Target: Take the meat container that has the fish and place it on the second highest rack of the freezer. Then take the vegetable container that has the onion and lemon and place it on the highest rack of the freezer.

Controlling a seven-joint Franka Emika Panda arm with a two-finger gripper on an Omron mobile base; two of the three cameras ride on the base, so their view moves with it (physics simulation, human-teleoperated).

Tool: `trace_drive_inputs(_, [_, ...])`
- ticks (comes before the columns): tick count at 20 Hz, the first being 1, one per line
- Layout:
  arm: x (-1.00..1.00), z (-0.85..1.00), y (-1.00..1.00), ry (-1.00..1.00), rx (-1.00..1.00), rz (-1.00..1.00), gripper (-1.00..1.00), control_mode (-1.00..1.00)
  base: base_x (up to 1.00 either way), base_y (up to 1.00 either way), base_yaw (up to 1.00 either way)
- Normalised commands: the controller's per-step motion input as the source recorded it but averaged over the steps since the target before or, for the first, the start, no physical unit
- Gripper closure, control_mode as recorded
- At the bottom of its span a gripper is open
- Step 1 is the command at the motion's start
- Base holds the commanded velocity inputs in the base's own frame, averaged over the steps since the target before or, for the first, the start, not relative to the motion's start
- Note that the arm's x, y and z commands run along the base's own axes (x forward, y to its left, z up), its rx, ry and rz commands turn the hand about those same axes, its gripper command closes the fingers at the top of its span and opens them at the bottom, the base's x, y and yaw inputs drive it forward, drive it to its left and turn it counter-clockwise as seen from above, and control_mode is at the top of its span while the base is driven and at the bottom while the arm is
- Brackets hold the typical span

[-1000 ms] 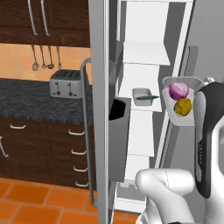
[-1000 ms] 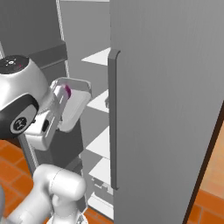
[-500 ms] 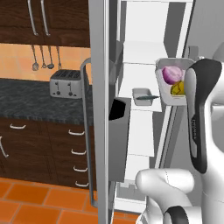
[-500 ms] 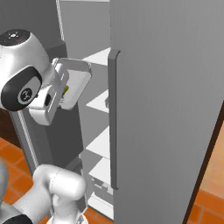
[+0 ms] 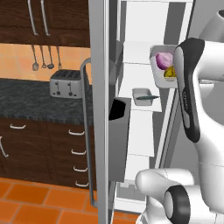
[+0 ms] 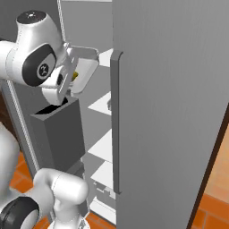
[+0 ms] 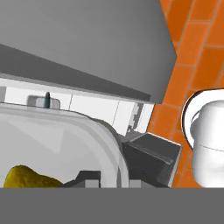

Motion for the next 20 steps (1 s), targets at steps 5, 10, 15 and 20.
trace_drive_inputs(5, [0.57, 0.01, -0.16, -0.02, 0.01, -0.06, 1.00, -1.00, 0.00, 0.00, 0.00])
trace_drive_inputs(10, [0.59, 0.00, -0.08, -0.08, 0.00, -0.06, 1.00, -1.00, 0.00, 0.00, 0.00])
trace_drive_inputs(15, [0.57, 0.00, 0.00, -0.01, 0.00, -0.02, 1.00, -1.00, 0.00, 0.00, 0.00])
trace_drive_inputs(20, [0.53, 0.00, -0.02, 0.00, 0.00, 0.00, 1.00, -1.00, 0.00, 0.00, 0.00])
